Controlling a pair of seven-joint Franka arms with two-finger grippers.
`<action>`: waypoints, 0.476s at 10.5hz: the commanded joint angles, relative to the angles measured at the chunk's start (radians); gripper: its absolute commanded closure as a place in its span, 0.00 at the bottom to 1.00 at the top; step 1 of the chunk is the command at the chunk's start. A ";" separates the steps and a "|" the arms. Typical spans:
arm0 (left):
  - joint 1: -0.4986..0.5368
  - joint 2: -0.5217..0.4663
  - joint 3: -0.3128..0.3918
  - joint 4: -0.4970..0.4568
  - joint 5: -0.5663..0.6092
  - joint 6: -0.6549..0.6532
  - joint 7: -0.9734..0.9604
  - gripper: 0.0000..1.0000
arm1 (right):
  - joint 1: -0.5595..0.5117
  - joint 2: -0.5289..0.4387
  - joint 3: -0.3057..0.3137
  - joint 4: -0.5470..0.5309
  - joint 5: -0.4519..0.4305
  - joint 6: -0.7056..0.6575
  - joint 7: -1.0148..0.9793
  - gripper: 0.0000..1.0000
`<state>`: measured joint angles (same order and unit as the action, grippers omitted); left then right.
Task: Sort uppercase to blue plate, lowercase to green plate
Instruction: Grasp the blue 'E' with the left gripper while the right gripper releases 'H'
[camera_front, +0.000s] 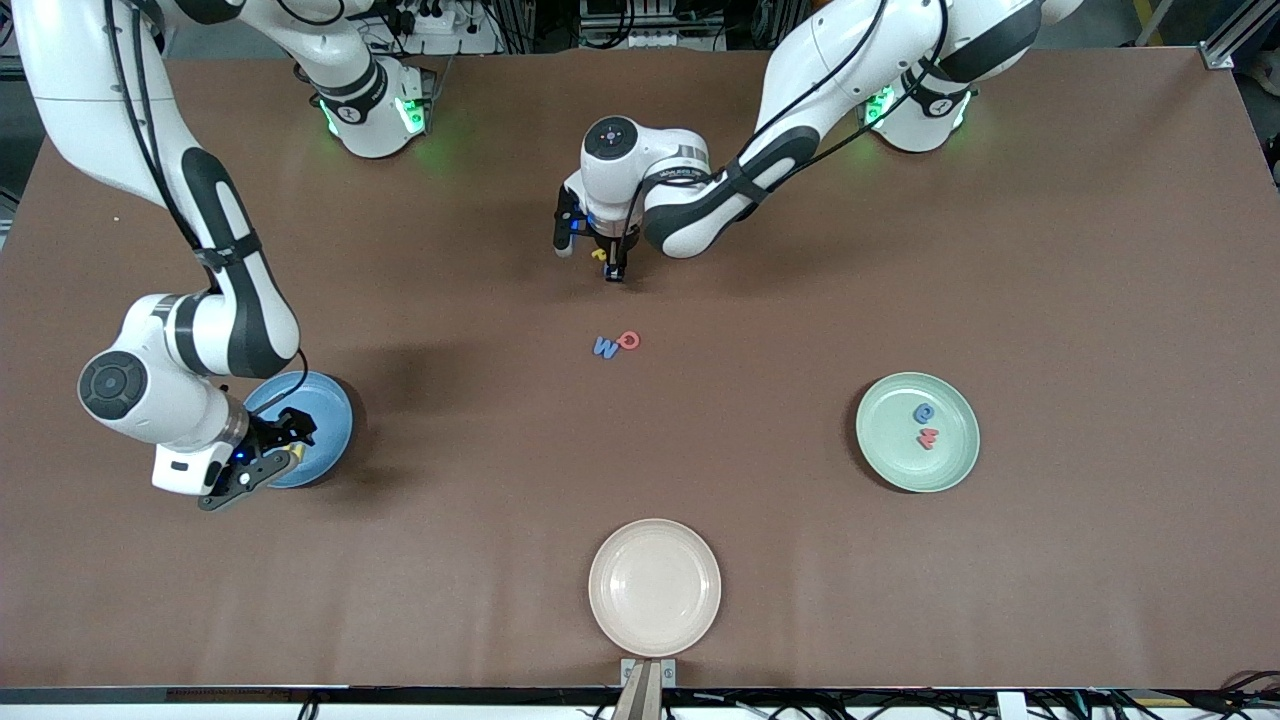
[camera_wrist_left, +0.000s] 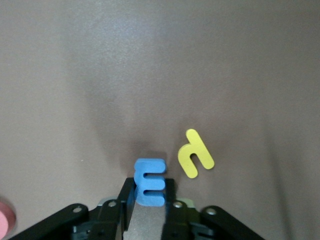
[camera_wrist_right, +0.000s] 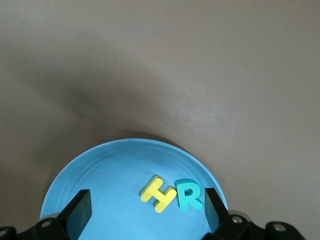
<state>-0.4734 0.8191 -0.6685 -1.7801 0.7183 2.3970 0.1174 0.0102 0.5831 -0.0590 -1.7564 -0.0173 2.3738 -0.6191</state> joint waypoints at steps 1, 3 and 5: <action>0.034 -0.058 0.018 -0.004 0.018 -0.021 -0.001 1.00 | -0.010 0.008 0.008 0.008 -0.001 -0.001 0.025 0.00; 0.144 -0.188 -0.034 -0.047 -0.034 -0.111 0.010 1.00 | -0.013 0.004 0.007 0.009 -0.001 -0.005 0.027 0.00; 0.298 -0.352 -0.066 -0.099 -0.220 -0.159 0.018 1.00 | -0.022 0.004 0.008 0.027 0.002 -0.013 0.033 0.00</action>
<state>-0.2884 0.6433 -0.7028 -1.7790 0.6152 2.2720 0.1215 0.0061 0.5847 -0.0616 -1.7551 -0.0173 2.3740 -0.6001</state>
